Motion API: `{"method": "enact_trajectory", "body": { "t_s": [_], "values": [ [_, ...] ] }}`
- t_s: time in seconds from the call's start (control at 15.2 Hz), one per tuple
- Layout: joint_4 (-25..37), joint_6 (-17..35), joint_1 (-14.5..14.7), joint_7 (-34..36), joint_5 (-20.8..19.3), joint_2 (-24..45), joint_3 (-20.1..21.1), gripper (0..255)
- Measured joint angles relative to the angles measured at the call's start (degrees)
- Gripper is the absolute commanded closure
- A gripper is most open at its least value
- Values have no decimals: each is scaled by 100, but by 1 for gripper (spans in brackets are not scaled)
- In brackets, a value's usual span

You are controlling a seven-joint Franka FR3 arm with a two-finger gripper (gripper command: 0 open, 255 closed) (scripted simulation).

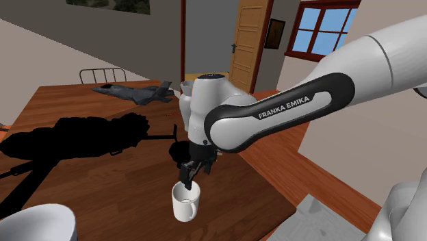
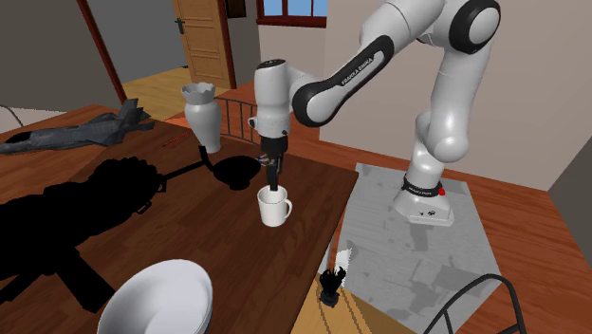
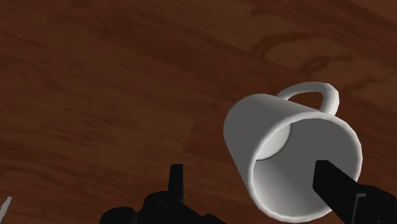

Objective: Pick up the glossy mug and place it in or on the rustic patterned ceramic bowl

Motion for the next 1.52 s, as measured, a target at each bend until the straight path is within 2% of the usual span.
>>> {"method": "enact_trajectory", "body": {
  "t_s": [0.53,0.92,0.99,1.52],
  "values": [
    [-139,572,59,145,-165,447,23,0],
    [-152,619,65,160,-179,478,24,0],
    [-152,619,65,160,-179,478,24,255],
    [-152,618,65,159,-179,479,24,255]
  ]
}}
